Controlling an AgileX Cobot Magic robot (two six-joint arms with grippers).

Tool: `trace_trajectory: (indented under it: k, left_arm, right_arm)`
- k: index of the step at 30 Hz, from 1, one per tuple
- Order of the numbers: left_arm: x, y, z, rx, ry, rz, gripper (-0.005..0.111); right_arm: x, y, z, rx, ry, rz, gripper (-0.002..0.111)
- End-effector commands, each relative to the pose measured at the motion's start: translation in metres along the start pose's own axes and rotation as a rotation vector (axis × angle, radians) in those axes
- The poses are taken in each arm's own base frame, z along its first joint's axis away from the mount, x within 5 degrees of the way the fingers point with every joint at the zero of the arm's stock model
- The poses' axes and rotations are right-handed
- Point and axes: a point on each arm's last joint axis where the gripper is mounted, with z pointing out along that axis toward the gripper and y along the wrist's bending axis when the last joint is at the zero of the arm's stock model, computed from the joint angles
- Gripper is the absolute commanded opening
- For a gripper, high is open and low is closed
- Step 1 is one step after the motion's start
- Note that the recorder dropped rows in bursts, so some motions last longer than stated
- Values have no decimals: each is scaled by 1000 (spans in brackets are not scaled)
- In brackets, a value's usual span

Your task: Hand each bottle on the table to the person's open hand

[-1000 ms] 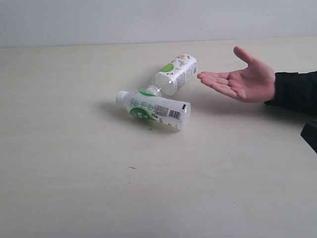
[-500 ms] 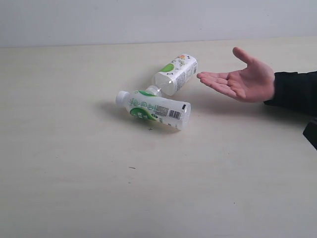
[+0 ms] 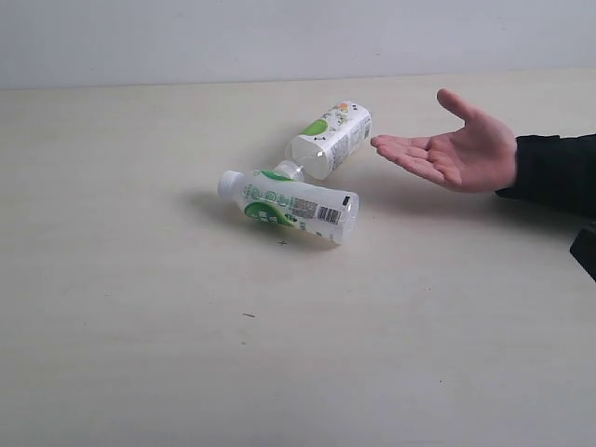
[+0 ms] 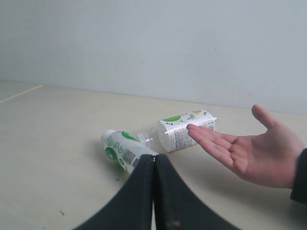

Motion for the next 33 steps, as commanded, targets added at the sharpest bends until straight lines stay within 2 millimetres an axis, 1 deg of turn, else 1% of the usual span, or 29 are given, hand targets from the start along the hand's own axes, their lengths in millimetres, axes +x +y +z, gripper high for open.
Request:
trace_trajectory:
  k: [1,4,6,7,11,16,18,20,21,23,26,28,29,30,31,32,33]
  left_arm:
    - [0,0,-1,0,-7,-1,0]
    - [0,0,-1,0,-7,-1,0]
    - [-3,-1,-1,6,-32,31,0]
    - [-7,-2,-1,24,-83,40,0]
    - [-21,-8,-4,104,-237,-95,0]
    - [-39,-15,-11,198,-437,-106,0]
    - [-44,-17,-14,241,-498,-153,0]
    - [-52,-17,-19,267,-589,-204,0]
    - [-56,-16,-18,251,-598,-230,0]
    - [-79,-16,-16,210,-602,-207,0]
    - [-115,-21,5,185,-543,-181,0]
    - [-137,-25,30,176,-473,-155,0]
    - [-148,-30,62,170,-377,-92,0]
    - [-152,-32,79,169,-329,-53,0]
    - [-160,-37,109,170,-239,49,0]
    - [-161,-38,125,167,-186,108,0]
    - [-162,-39,153,152,-88,207,0]
  right_arm:
    - [2,0,0,-2,3,-3,0]
    - [2,0,0,-2,3,-3,0]
    - [2,0,0,-2,3,-3,0]
    - [2,0,0,-2,3,-3,0]
    - [2,0,0,-2,3,-3,0]
    - [2,0,0,-2,3,-3,0]
    - [2,0,0,-2,3,-3,0]
    - [2,0,0,-2,3,-3,0]
    - [2,0,0,-2,3,-3,0]
    - [2,0,0,-2,3,-3,0]
    - [2,0,0,-2,3,-3,0]
    - [2,0,0,-2,3,-3,0]
    - [2,0,0,-2,3,-3,0]
    - [2,0,0,-2,3,-3,0]
    - [2,0,0,-2,3,-3,0]
    - [2,0,0,-2,3,-3,0]
    - [2,0,0,-2,3,-3,0]
